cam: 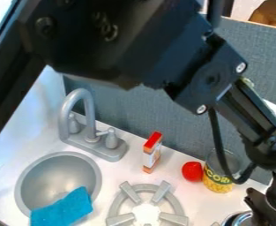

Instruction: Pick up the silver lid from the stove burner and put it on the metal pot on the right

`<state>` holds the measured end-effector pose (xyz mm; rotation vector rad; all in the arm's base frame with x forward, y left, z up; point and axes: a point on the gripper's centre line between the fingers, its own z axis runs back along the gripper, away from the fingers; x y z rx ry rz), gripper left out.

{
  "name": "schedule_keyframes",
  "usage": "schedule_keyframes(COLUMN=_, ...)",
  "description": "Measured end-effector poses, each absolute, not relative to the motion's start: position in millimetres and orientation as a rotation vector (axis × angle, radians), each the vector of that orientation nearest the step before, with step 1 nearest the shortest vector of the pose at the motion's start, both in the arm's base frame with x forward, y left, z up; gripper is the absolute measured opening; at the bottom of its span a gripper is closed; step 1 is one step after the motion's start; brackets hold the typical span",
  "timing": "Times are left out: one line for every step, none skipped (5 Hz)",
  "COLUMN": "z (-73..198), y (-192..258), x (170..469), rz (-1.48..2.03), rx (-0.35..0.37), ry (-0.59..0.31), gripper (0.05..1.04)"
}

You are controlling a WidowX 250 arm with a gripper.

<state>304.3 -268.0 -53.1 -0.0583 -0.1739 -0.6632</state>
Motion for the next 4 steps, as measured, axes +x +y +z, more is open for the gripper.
schedule_keyframes(z=-53.6, y=-264.1, x=299.8, rz=-0.663, rx=-0.057, ry=-0.169, gripper=0.322)
schedule_keyframes(z=-53.5, y=-262.1, x=297.4, rz=-0.664, rx=-0.058, ry=-0.169, gripper=0.322)
schedule_keyframes(z=-54.0, y=-263.0, x=294.3, rz=-0.692, rx=-0.078, ry=-0.170, gripper=0.359)
schedule_keyframes(z=-53.7, y=-260.6, x=296.3, rz=-0.669, rx=-0.062, ry=-0.178, gripper=0.651)
